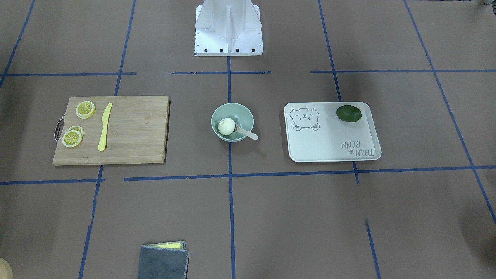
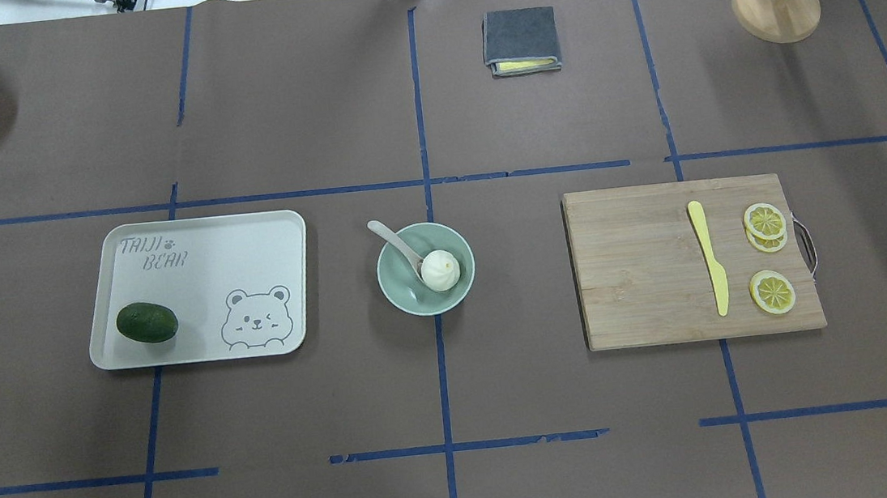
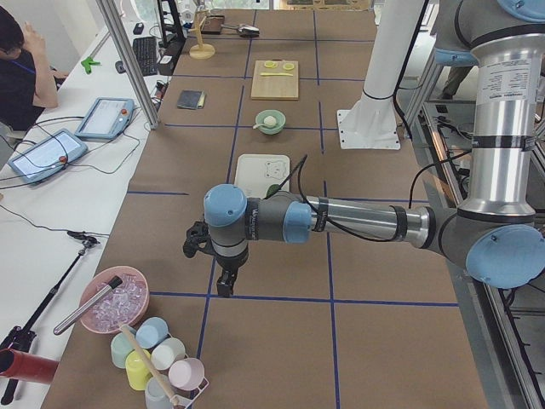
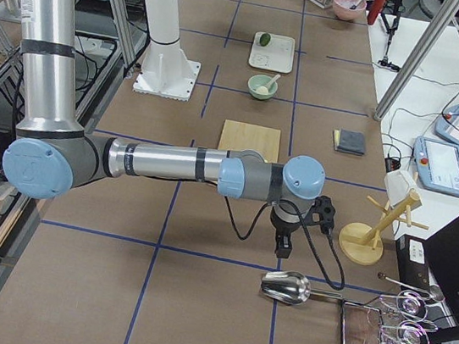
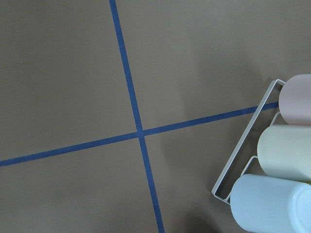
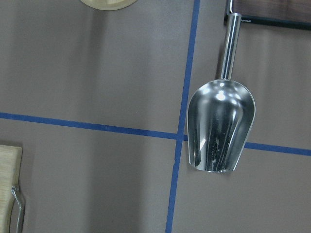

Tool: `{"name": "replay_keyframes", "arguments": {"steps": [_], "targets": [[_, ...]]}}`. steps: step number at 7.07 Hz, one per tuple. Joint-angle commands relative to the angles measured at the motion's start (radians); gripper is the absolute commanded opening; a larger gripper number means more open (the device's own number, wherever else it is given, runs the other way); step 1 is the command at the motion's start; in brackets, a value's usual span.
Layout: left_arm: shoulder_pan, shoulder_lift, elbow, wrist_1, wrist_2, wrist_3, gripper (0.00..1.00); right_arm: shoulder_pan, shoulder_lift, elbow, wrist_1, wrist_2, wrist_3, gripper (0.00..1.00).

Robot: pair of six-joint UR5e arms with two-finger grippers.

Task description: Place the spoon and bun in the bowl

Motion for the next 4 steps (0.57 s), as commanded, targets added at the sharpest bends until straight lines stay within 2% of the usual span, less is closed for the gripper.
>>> {"name": "replay_keyframes", "arguments": {"steps": [1,4], "targets": [[0.001,0.013,0.0,-0.008,0.0,0.001,1.0,0.007,-0.04,0.04,0.001,-0.004,0.008,1.0],[0.001,0.013,-0.005,-0.012,0.0,0.001,1.0,0.007,-0.05,0.044,0.001,-0.004,0.008,1.0]]}}
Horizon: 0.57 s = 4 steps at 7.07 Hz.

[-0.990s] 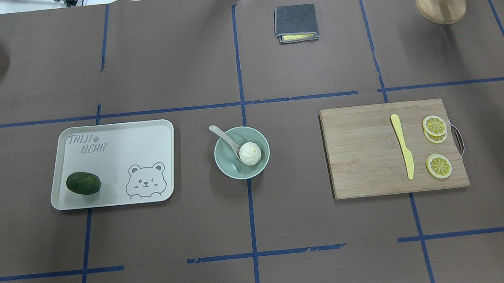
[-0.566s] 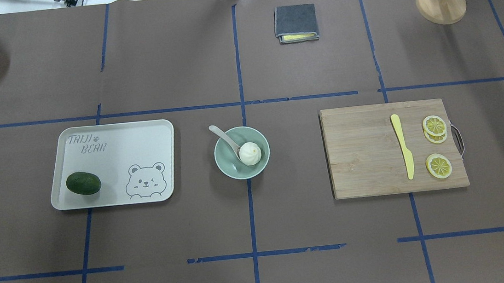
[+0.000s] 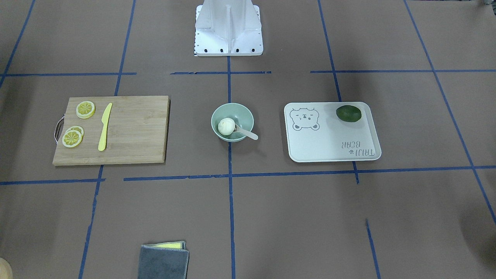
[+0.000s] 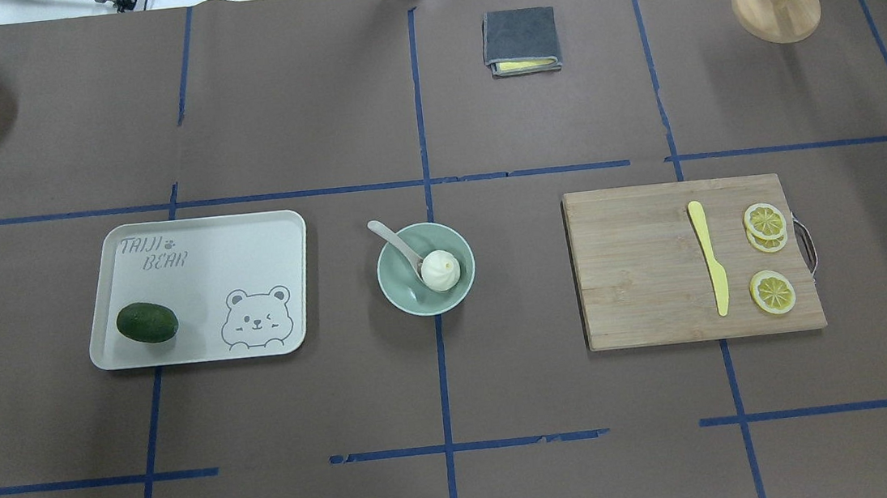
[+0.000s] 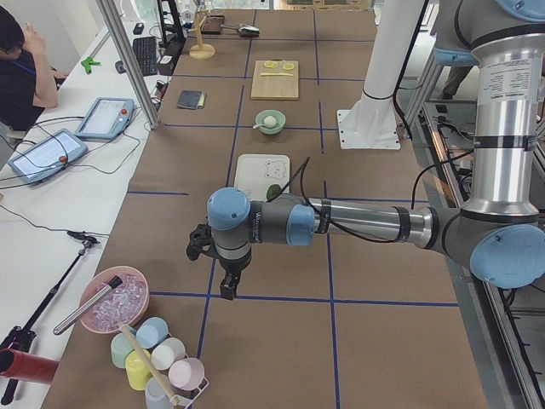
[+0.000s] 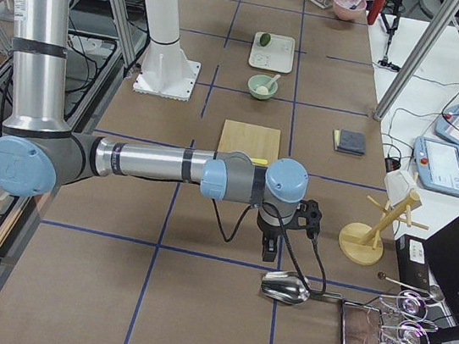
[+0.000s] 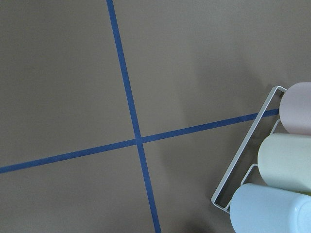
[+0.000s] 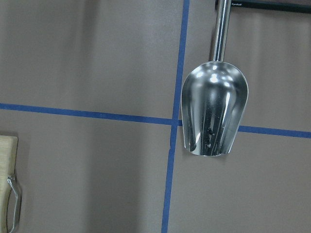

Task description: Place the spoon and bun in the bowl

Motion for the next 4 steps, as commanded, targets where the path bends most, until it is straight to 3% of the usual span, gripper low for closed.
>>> {"name": "replay_keyframes", "arguments": {"steps": [1,4], "targets": [[-0.001,0.0,-0.001,-0.002,0.0,0.001,1.0,0.0,-0.002,0.0,0.0,0.0,0.001,1.0],[-0.001,0.0,-0.003,-0.005,0.0,0.001,1.0,-0.001,-0.008,-0.009,-0.001,0.001,0.003,1.0]]}}
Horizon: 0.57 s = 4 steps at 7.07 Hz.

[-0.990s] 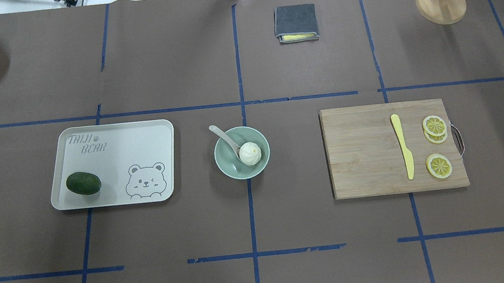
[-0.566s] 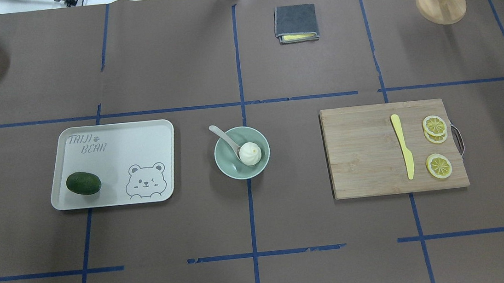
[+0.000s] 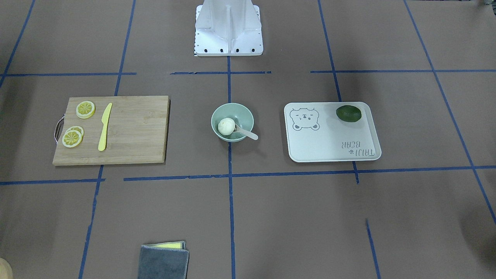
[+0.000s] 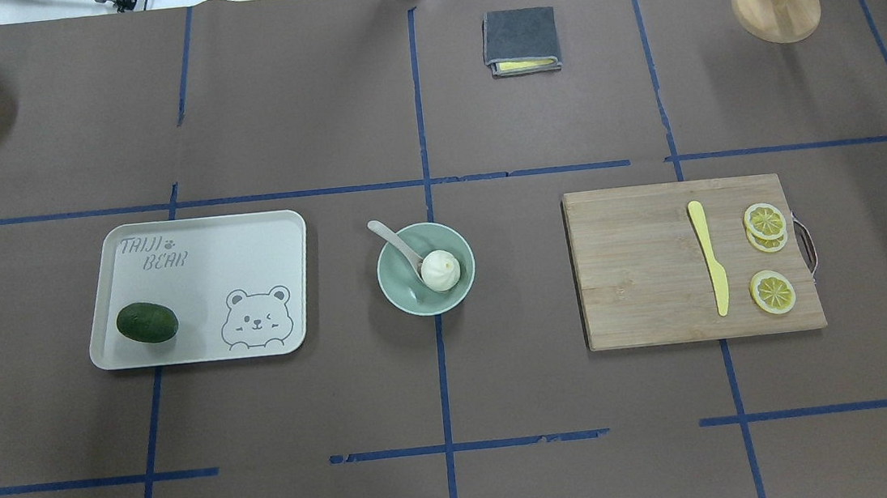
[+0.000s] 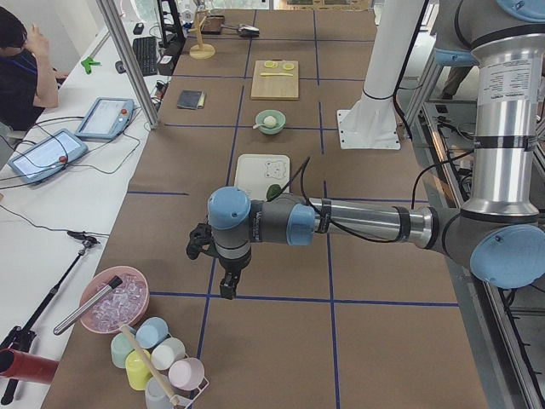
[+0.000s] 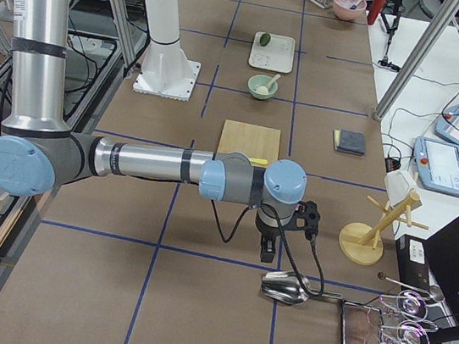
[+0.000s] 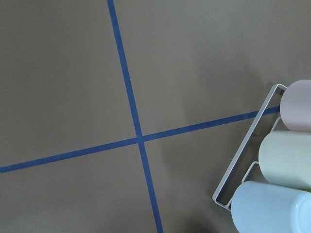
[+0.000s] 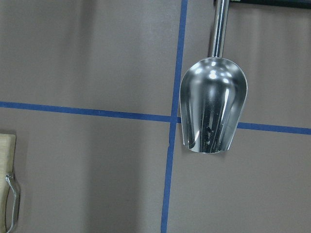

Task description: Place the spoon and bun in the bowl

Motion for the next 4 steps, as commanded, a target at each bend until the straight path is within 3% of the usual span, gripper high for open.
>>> {"name": "replay_keyframes", "arguments": {"steps": [1,4], "targets": [[0.0,0.0,0.001,-0.002,0.0,0.0,1.0,-0.002,0.0,-0.02,-0.001,-0.001,0.002,1.0],[0.001,-0.002,-0.003,-0.005,0.0,0.0,1.0,-0.002,-0.006,-0.046,0.001,0.007,-0.006,1.0]]}}
